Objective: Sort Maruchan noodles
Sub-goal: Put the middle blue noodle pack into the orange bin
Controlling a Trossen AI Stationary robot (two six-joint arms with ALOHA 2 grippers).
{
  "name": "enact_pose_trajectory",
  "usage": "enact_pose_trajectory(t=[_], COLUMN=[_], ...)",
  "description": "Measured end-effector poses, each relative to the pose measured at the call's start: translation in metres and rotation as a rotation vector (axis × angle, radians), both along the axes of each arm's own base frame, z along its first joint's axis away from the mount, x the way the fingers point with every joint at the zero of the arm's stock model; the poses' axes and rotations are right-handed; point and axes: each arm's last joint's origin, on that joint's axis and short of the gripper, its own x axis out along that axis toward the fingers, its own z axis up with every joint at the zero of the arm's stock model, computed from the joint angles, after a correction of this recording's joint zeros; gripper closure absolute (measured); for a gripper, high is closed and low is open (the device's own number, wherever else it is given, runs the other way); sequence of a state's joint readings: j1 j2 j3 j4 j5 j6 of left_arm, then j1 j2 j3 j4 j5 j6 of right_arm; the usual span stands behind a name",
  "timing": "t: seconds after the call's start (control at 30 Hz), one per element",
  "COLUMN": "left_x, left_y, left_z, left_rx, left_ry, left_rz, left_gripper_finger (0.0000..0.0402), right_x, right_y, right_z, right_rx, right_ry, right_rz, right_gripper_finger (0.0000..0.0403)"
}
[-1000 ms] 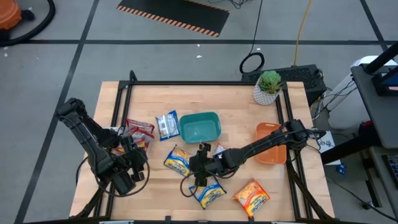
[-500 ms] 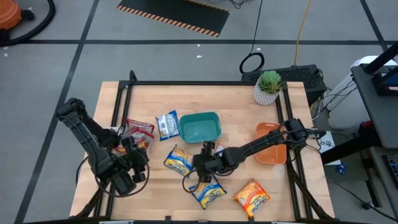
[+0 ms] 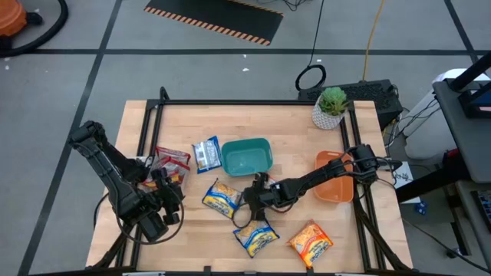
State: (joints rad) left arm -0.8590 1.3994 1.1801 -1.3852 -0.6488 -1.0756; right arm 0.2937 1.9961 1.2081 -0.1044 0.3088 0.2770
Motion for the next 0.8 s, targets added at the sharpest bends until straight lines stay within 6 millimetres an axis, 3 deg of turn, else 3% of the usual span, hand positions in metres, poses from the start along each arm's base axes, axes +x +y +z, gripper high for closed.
enact_pose_trajectory(t=[0.23, 0.8], left_x=[0.002, 0.002], left_y=[0.001, 0.001], left_z=[0.0, 0.0], left_rx=[0.008, 0.026], left_ry=[-0.004, -0.018], left_rz=[0.002, -0.012], left_gripper_finger=[0.0179, 0.0179], right_x=[-0.012, -0.015], right_y=[-0.007, -0.011], right_z=[-0.021, -0.032], right_rx=[0.067, 0.04], right_ry=[-0.171, -0.32], right_rz=[0.005, -0.012], right_gripper_finger=[0.019, 0.019])
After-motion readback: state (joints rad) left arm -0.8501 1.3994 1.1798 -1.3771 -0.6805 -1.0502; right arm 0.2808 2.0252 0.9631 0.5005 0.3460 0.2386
